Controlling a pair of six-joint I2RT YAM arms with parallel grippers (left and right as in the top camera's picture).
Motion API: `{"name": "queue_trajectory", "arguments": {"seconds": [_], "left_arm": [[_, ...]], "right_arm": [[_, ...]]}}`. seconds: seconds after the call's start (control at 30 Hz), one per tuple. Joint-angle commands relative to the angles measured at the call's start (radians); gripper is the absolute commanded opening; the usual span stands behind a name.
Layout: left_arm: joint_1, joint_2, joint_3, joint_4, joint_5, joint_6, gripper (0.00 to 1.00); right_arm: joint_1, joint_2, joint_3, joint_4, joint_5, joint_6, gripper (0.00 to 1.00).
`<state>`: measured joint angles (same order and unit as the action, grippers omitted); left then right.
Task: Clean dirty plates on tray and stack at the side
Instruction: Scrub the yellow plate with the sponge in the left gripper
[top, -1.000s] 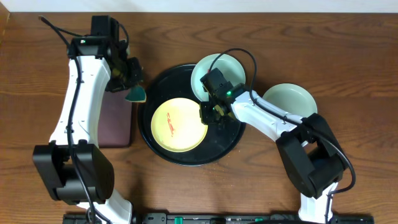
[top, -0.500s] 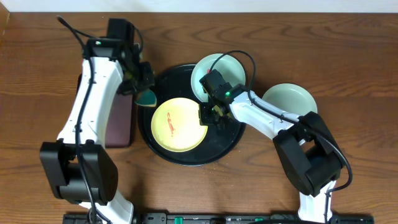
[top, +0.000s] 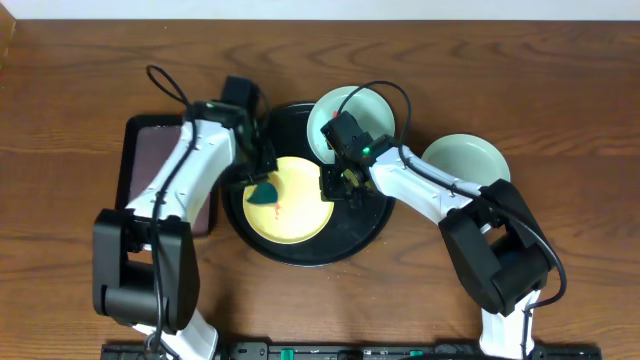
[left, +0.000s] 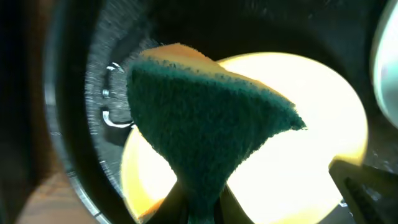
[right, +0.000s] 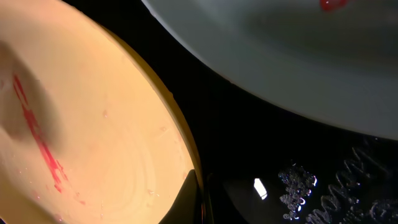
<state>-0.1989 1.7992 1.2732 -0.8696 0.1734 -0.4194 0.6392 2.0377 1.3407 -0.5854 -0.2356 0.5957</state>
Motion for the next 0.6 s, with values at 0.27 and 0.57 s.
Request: {"name": "queue_trajectory", "arguments": {"seconds": [0.27, 0.57], "left_arm": [[-0.107, 0.004, -0.232, 0.212, -0.028, -0.108, 0.07], [-0.119, 0.004, -0.232, 0.354, 0.154, 0.127, 0.07]], "right_arm": [[-0.005, 0.018, 0.013, 0.002, 0.025, 0.017, 0.01], [-0.005, 0.018, 0.013, 0.002, 0.026, 0.017, 0.01]]}}
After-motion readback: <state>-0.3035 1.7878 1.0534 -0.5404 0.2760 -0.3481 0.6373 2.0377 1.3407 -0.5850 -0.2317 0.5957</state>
